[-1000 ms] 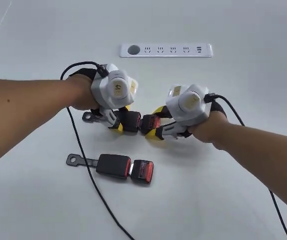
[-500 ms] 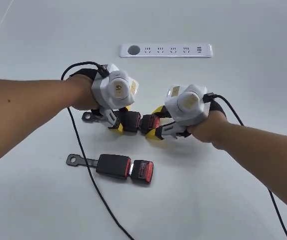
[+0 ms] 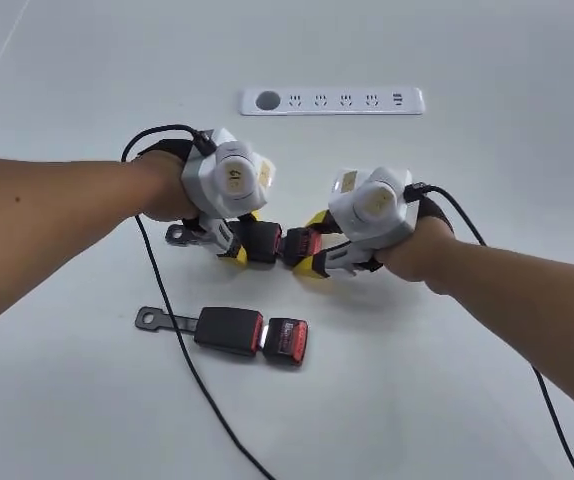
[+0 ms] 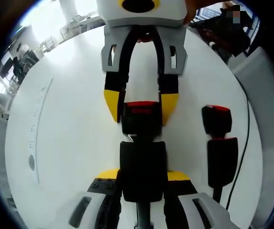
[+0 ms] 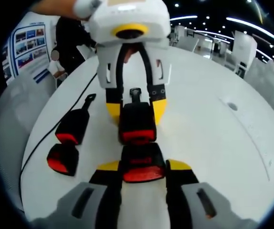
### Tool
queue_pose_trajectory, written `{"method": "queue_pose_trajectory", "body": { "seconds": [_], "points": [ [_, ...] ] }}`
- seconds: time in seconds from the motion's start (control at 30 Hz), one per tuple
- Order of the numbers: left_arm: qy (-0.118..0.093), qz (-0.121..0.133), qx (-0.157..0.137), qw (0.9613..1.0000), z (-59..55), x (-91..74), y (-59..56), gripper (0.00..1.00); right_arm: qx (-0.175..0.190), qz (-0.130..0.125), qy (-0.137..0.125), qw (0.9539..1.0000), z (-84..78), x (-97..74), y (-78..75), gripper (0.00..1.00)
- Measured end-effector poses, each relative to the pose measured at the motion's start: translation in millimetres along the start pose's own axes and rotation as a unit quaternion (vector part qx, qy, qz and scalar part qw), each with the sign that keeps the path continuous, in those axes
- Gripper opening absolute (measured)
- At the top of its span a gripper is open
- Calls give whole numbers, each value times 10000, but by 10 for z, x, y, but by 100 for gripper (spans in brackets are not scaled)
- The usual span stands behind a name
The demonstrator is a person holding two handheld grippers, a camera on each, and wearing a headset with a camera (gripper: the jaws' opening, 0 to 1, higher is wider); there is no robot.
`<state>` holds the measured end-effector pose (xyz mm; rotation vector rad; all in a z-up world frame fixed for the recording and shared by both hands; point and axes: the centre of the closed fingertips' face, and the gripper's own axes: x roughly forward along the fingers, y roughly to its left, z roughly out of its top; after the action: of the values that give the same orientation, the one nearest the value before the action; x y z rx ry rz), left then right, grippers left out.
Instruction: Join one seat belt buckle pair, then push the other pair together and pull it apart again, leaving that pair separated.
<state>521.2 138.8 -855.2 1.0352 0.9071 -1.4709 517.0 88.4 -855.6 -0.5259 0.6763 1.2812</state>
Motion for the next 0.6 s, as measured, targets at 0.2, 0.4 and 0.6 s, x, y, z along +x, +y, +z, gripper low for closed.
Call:
{"method": "queue_pose_trajectory", "body": {
  "seconds": [0.2, 0.4, 0.6],
  "points": [
    [-107, 8, -57, 9999, -5, -5, 2, 34, -49, 1, 20, 10000, -79, -86, -33, 35],
    [-153, -11, -74, 9999, 2, 0, 0, 34, -63, 23, 34, 10000, -126, -96, -28, 35],
    [-239, 2, -105, 9997, 5, 0, -3, 34, -25, 7, 76, 10000, -232, -181, -65, 35]
  ]
}}
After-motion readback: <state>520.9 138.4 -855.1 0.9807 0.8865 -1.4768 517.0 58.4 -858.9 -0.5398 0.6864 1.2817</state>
